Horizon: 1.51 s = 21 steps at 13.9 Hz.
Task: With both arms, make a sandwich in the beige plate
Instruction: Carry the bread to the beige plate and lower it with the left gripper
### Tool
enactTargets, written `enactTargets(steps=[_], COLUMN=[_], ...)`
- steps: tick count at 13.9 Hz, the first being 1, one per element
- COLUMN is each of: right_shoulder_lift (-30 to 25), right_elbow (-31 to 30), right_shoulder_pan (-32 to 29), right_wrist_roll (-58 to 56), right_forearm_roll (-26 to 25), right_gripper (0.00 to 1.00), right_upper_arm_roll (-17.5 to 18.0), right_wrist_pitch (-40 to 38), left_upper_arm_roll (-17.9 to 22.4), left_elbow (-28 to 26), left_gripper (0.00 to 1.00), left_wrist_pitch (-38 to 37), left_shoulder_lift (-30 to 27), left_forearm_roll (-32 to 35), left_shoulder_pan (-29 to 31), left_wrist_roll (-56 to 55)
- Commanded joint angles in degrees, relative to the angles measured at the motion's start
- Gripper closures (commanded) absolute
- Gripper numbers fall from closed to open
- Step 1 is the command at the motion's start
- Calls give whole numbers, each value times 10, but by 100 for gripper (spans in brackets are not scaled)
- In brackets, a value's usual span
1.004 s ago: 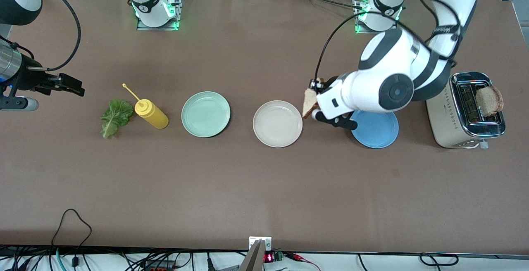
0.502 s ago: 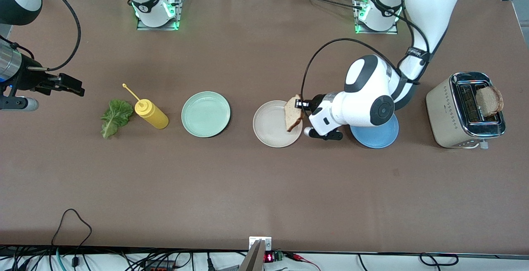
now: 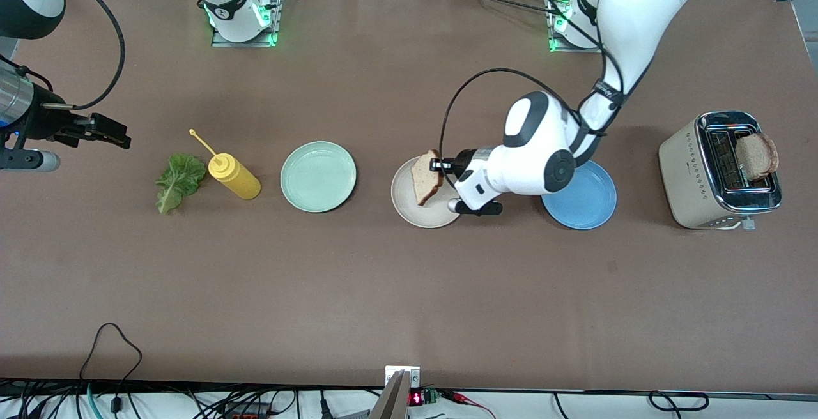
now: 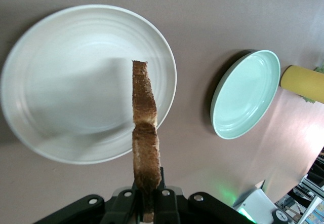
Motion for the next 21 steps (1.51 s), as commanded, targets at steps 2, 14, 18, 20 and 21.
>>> enactTargets(steps=[2,14,18,20,21], right_shoulder_lift=[2,4,8,17,15], right_elbow=[9,12,2,-5,-23], right_shoulder_pan=[0,14,27,26,27], right_wrist_roll=[6,8,7,7,7], right_forearm_roll=[5,4,4,7,6], right_gripper=[0,0,0,0,0], right_upper_arm_roll=[-1,2,1,1,1], right_wrist_pitch=[-9,6,13,14,21], left_upper_arm_roll=[8,9,9,9,9], left_elbow=[2,1,2,3,2], left_gripper=[100,62,0,0,0], left_wrist_pitch=[17,18,13,9,8], left_shoulder_lift=[14,52,50,43,29], left_forearm_roll=[-12,-7,-5,-6,-6], left_shoulder_pan=[-13,4,17,18,18], left_wrist_roll=[5,7,9,17,16])
